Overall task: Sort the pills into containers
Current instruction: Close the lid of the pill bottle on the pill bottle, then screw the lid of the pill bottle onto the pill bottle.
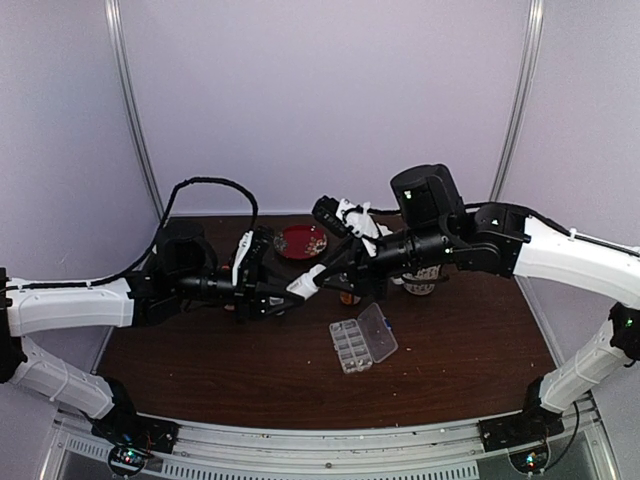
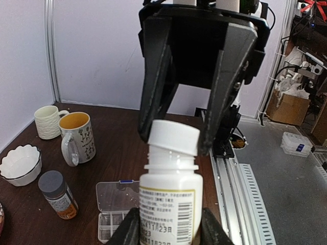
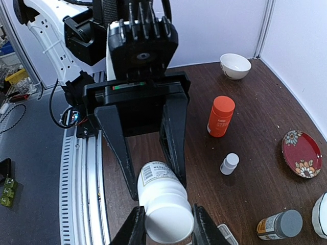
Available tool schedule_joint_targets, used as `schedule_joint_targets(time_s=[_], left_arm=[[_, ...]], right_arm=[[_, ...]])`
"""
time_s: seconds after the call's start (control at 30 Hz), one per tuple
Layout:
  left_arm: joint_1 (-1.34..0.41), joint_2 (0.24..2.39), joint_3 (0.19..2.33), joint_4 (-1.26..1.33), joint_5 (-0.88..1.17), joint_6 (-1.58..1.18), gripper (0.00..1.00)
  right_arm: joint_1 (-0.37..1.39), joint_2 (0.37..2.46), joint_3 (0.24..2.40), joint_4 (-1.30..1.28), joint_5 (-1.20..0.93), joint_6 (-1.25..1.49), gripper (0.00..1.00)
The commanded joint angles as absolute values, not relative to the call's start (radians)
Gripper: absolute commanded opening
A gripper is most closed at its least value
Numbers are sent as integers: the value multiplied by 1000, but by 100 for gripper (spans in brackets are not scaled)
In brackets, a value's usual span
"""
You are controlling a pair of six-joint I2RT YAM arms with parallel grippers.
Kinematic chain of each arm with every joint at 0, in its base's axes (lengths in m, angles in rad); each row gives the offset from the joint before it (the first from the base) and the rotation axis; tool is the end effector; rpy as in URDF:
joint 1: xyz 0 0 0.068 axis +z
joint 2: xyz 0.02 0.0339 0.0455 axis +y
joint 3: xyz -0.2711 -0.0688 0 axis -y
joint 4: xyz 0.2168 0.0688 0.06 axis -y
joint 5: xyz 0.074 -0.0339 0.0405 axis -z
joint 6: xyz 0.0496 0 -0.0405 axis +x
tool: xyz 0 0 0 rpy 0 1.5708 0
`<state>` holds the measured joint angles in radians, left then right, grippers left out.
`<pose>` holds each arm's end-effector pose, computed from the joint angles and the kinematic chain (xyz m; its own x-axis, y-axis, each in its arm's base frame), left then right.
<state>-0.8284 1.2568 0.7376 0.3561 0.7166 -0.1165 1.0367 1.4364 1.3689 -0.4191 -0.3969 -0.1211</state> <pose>0.1546 -0.2167 0.2978 -0.2245 0.1151 -0.9676 0.9743 0.0459 -0.2206 0.1412 0.2765 0.3714 -0.1194 -0.4207 -0.8993 -0.9894 0.1255 0.0727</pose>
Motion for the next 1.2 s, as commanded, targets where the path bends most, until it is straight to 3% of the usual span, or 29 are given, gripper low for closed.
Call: schedule_joint_targets(time_s=[0.0,0.13,0.87,1.17], left_arm=[[-836,1258,798,445,843,-158,0],[-836,1272,838,431,895,-198,0],[-834,1261,849,513,962,-291,0],[-834,1305,883,543,1029,-341,0]], right_arm=[[1039,1432,1359,-398,-581,-162,17],[1039,1400,1304,-331,-657,-187,17],[1039,1436,1355,-520,-663,-415,20],[1040,1446,1348,-475,-730,-619,28]])
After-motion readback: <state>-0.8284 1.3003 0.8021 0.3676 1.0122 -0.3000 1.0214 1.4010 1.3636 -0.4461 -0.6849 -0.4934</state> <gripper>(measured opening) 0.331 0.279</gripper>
